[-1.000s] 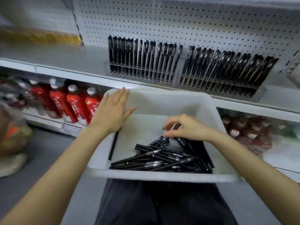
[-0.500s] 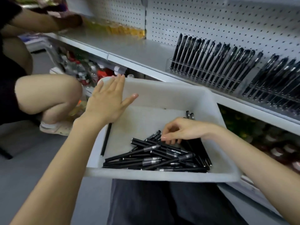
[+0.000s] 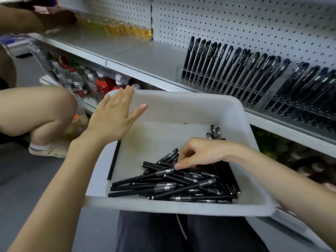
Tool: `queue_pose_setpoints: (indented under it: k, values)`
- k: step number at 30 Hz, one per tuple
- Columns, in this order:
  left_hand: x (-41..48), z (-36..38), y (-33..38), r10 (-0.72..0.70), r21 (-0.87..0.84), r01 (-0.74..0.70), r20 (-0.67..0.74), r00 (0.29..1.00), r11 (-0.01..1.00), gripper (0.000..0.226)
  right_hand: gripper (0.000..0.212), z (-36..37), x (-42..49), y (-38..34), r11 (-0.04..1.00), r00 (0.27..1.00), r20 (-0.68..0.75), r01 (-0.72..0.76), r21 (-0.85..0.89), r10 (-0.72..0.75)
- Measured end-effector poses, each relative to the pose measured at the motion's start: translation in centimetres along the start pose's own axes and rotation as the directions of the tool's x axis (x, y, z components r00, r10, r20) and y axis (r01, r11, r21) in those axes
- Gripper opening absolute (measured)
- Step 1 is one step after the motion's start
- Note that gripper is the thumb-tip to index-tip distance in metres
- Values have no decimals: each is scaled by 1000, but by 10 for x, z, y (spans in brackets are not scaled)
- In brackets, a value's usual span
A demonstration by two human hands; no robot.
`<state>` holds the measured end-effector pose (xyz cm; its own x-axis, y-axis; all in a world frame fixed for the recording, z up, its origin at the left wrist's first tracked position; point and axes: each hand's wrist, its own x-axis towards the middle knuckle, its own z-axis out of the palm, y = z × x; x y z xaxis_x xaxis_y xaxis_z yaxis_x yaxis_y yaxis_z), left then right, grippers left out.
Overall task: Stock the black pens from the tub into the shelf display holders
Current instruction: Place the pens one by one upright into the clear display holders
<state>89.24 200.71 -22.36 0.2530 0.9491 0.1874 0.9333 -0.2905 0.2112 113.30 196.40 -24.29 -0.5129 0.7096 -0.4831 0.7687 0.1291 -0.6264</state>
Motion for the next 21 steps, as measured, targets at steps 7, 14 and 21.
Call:
queue_pose_setpoints:
  k: [7, 14, 21]
  values:
    - [7, 4, 4, 11, -20, -12, -71, 997, 1000, 79, 19, -8, 4, 1, 1000, 1000, 1, 2, 4, -2]
    - [14, -1, 7, -30, -203, 0, -146, 989, 979, 68, 14, -25, 9, -2, 926, 993, -111, 86, 367, -49]
    - [37, -16, 33, 38, -508, -83, -98, 994, 858, 41, 10, -67, 19, -20, 878, 949, -310, 200, 435, -63]
